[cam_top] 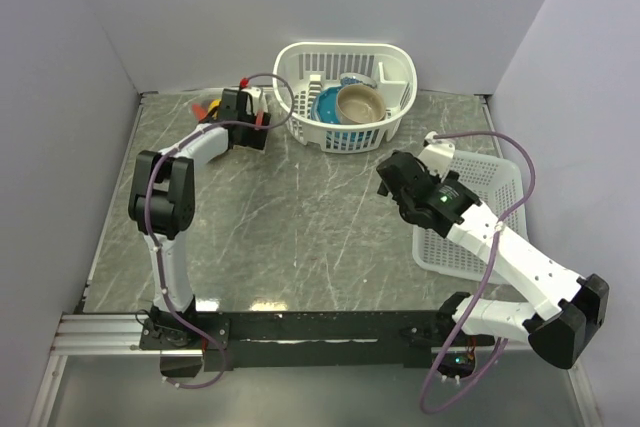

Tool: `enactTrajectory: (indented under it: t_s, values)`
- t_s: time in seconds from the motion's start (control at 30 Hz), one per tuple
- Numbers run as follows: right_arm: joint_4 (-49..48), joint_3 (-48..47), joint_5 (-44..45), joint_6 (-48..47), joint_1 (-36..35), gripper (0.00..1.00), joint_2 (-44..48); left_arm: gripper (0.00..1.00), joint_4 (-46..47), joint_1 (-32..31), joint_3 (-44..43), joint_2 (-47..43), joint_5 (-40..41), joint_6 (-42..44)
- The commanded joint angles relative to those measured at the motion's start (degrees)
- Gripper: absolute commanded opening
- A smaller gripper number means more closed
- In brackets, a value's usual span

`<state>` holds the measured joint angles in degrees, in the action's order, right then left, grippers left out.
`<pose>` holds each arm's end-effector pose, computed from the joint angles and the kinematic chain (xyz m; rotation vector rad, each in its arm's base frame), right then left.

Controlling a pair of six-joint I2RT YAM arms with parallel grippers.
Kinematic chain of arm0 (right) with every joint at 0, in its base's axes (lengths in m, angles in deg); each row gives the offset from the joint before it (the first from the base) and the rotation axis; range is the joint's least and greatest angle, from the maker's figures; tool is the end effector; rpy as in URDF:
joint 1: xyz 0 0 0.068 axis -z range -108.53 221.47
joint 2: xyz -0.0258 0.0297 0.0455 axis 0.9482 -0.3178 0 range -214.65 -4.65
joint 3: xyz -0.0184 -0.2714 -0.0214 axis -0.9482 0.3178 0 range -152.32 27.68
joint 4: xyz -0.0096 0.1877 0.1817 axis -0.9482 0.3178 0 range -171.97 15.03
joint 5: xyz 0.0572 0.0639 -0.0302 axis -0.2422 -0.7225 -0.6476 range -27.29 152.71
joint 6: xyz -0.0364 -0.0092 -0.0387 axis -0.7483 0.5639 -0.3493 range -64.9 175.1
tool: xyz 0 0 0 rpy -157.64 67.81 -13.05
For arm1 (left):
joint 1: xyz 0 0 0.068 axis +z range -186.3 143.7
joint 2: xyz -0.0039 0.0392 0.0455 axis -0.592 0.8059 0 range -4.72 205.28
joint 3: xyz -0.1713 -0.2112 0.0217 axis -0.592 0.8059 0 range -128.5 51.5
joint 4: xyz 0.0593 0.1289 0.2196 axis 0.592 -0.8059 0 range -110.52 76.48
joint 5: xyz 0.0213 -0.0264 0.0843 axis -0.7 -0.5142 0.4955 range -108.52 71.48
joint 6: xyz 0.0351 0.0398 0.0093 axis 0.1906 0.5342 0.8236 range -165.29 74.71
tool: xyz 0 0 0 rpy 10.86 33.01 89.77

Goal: Open the zip-top bag and remove the fake food

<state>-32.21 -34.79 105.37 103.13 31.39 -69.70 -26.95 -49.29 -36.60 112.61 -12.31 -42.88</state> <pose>0.1817 0.1213 0.3225 0.4396 2.1494 -0.0946 0.4537 -0.1007 0.2066 0.2550 2.2962 0.0315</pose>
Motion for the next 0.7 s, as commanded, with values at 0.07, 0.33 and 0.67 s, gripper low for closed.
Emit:
enactTrajectory:
  t_s: [0.07,0.33,0.67]
  values:
    - [-2.65,0.43,-1.87,1.36,0.44,1.0,-0.68,0.99,6.57,0.87,1.87,-0.18,2.74,1.71]
    - [-3.35,2.09,-2.23,1.19,0.44,1.0,-1.3,0.57,9.74,-0.8,2.49,0.52,5.29,4.0]
    - [7.27,1.83,9.63,13.64,2.63,1.0,-2.7,0.01,3.77,-2.04,7.14,-7.46,0.65,2.77]
